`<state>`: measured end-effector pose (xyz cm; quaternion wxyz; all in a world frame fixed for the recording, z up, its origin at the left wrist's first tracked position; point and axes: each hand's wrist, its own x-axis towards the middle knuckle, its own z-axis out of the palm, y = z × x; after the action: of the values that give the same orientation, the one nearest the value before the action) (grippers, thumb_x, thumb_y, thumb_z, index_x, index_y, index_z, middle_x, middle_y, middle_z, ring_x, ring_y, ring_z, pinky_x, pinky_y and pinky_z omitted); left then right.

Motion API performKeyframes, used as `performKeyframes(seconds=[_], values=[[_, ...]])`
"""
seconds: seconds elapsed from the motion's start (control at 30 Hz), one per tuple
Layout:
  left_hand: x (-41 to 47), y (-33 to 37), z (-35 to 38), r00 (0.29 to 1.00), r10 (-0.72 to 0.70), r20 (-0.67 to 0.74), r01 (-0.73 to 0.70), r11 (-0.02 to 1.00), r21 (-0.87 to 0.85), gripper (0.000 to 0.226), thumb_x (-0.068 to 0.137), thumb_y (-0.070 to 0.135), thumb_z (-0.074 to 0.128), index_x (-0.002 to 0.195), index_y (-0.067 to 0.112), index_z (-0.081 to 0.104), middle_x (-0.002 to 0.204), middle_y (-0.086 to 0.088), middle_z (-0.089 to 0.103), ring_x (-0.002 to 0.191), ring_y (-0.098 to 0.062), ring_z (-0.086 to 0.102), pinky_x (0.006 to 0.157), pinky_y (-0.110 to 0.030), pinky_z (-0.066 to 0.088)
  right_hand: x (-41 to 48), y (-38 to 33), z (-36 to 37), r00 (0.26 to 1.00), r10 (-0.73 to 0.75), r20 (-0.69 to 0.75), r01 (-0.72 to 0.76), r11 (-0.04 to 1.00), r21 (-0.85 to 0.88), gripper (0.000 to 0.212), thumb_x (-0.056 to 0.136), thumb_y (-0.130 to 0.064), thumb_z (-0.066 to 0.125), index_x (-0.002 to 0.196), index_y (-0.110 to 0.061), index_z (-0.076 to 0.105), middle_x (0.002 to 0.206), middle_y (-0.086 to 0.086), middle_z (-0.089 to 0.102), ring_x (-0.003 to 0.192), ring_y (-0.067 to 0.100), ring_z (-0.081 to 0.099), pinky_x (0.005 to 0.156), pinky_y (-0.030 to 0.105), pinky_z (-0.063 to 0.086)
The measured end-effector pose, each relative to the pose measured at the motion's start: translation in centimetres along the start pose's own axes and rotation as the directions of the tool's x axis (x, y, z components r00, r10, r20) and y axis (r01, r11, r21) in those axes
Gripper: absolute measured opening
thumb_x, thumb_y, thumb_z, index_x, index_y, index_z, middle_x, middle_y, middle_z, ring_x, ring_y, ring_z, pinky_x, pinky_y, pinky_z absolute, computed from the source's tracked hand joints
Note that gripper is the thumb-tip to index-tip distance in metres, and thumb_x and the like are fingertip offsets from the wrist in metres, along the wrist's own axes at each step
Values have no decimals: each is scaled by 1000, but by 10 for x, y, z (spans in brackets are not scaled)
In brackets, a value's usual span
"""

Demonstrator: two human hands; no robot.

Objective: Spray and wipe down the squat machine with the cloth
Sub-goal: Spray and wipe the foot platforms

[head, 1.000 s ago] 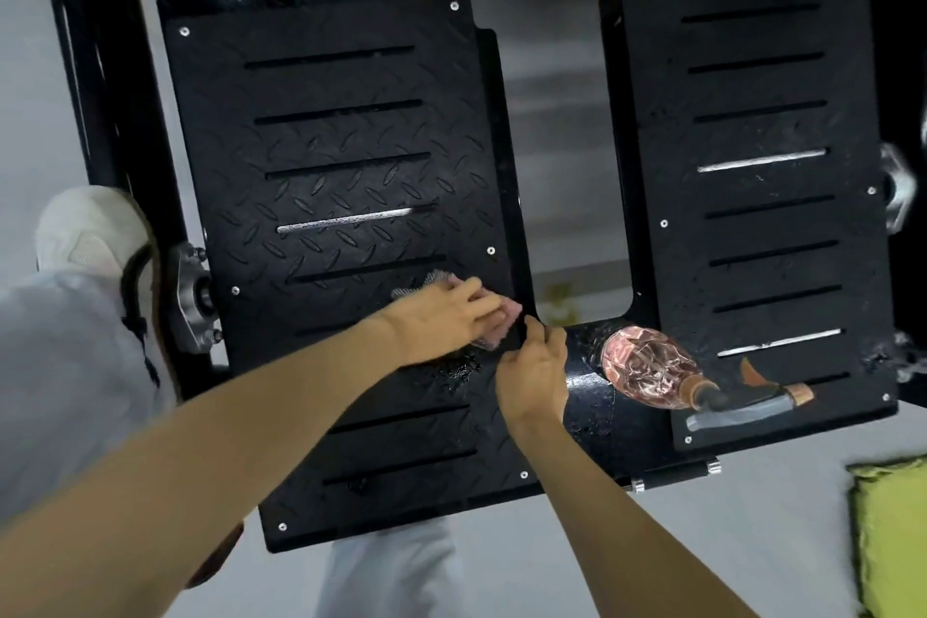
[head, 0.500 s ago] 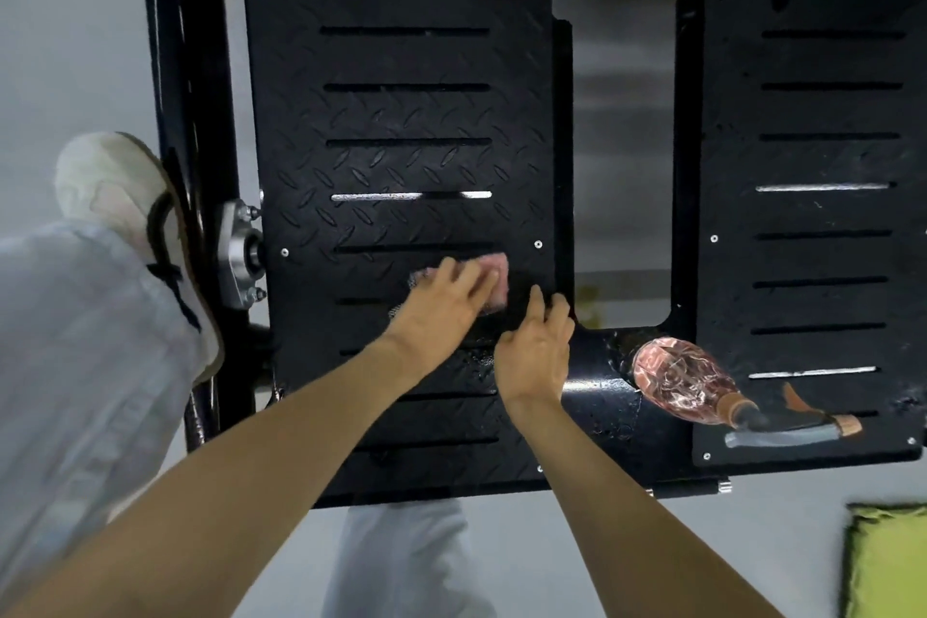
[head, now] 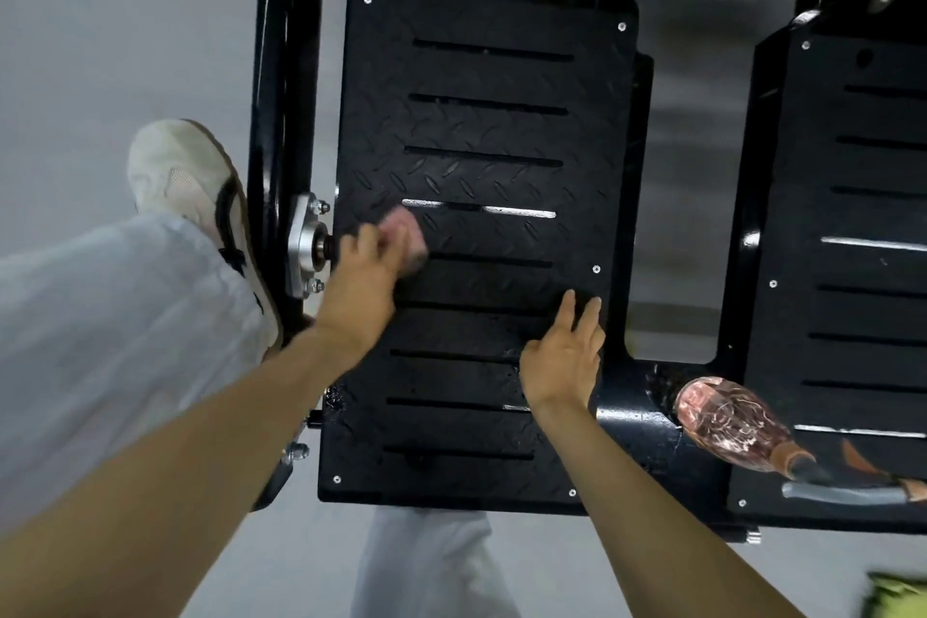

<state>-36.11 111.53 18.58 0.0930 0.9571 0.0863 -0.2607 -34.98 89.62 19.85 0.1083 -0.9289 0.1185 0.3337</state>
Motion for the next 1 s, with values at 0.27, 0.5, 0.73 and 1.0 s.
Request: performKeyframes(seconds=[0.27, 0.5, 0.73, 1.0], values=[[12, -7, -19, 948, 264, 180, -309, 901, 305, 95, 80, -6, 57, 151, 17, -1, 139, -12, 18, 123, -30, 31, 98, -37, 44, -6, -17, 6, 999, -33, 27, 35, 997, -65, 77, 92, -11, 47, 153, -14, 1, 157, 16, -13, 139, 31, 16, 110, 39, 31], [31, -32, -27, 979, -203, -16, 203, 978, 48, 73, 89, 1, 54, 150, 12, 14, 136, -20, 26, 117, -37, 36, 88, -37, 48, -8, -17, 1, 997, -41, 59, 45, 996, -74, 78, 91, -12, 48, 153, -15, 0, 157, 15, -13, 140, 32, 15, 110, 43, 32], [-39, 6, 10, 951, 212, 224, -257, 947, 192, 86, 86, -3, 49, 152, 15, -4, 140, -12, 17, 120, -31, 31, 91, -35, 50, -14, -9, 5, 992, -16, 122, 28, 995, -93, 79, 94, -16, 48, 152, -14, -5, 158, 14, -14, 142, 32, 11, 112, 42, 31], [-6, -1, -14, 991, -102, 82, 96, 993, 74, 81, 81, -5, 58, 147, 7, 11, 136, -18, 25, 120, -33, 37, 91, -37, 51, -17, 6, 2, 990, -5, 143, 16, 997, -73, 78, 93, -12, 45, 153, -14, -6, 158, 14, -14, 143, 31, 9, 114, 40, 27]])
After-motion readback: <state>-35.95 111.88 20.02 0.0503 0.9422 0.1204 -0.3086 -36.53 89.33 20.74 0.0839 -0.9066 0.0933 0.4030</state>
